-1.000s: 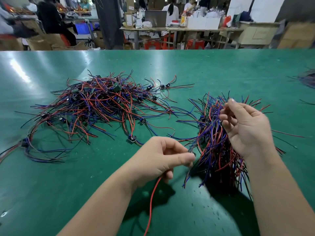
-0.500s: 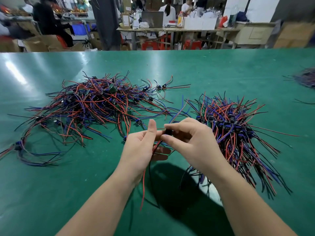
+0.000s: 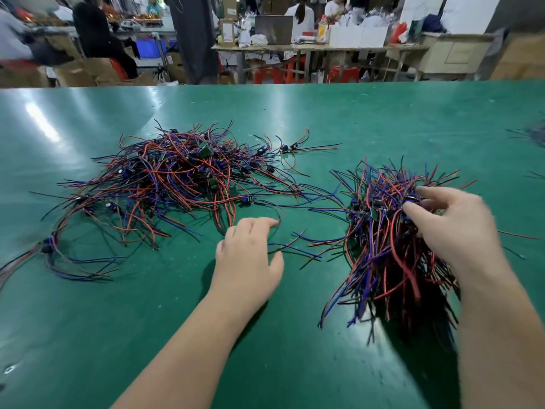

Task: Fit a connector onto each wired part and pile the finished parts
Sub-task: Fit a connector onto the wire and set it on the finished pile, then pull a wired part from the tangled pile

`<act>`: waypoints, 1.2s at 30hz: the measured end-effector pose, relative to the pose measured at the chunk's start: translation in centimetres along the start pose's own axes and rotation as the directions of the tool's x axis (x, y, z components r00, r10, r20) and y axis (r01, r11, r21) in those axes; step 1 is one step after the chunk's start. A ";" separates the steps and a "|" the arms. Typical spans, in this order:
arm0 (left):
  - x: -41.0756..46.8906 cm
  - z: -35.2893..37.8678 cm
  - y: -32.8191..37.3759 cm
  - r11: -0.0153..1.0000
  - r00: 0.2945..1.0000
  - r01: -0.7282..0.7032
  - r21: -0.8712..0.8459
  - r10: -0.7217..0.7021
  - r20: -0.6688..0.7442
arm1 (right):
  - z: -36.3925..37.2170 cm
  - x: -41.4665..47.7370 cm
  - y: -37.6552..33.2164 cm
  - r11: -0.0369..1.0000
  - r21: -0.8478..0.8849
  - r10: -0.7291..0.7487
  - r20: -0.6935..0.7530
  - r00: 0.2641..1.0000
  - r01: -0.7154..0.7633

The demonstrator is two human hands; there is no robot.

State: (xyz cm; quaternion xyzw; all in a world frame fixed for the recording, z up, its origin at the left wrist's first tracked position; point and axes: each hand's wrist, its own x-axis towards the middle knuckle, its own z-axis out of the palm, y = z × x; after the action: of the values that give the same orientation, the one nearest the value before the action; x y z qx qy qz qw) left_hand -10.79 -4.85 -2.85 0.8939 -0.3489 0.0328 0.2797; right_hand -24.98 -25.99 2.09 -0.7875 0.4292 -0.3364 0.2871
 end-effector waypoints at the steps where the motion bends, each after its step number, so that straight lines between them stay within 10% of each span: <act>1: 0.1 0.1 0.0 1.000 1.000 0.003 -0.006 -0.003 -0.026 | 0.1 -0.1 0.0 0.998 -0.039 -0.040 -0.017 0.999 0.039; 12: 0.7 -1.0 -1.2 0.997 0.999 -0.049 -0.067 0.050 0.017 | 1.5 -2.9 -3.3 0.858 0.238 -0.366 -0.338 0.867 0.455; 17: 1.4 -0.9 -1.5 0.992 0.995 -0.098 0.078 0.097 0.019 | 2.7 -4.3 -4.2 0.804 0.269 -0.467 -0.264 0.844 0.530; 20: 1.4 -1.3 -1.1 0.952 0.943 -0.261 -0.162 0.215 -0.255 | 3.5 -5.3 -4.8 0.792 0.445 -0.420 -0.101 0.902 0.418; 23: 0.9 -2.4 0.4 0.738 0.900 -0.298 -0.605 0.006 -0.436 | 4.2 -6.2 -5.4 0.779 0.580 -0.384 0.145 0.912 0.236; 29: 0.3 -3.6 2.9 -0.120 0.979 0.016 -0.993 -0.199 0.040 | 5.1 -7.3 -5.6 0.790 0.581 -0.478 0.384 0.790 0.195; 36: 0.0 -4.0 3.3 -0.226 0.985 0.050 -0.973 -0.152 0.086 | 4.8 -7.5 -6.0 0.591 0.785 -0.488 0.529 0.694 -0.183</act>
State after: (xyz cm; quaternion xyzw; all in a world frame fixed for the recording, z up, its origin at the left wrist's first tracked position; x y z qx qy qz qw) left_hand -12.39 -4.77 2.11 0.3650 -0.1604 -0.2447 0.8838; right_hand -21.37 -15.88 1.52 -0.6770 0.0143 -0.1893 0.7111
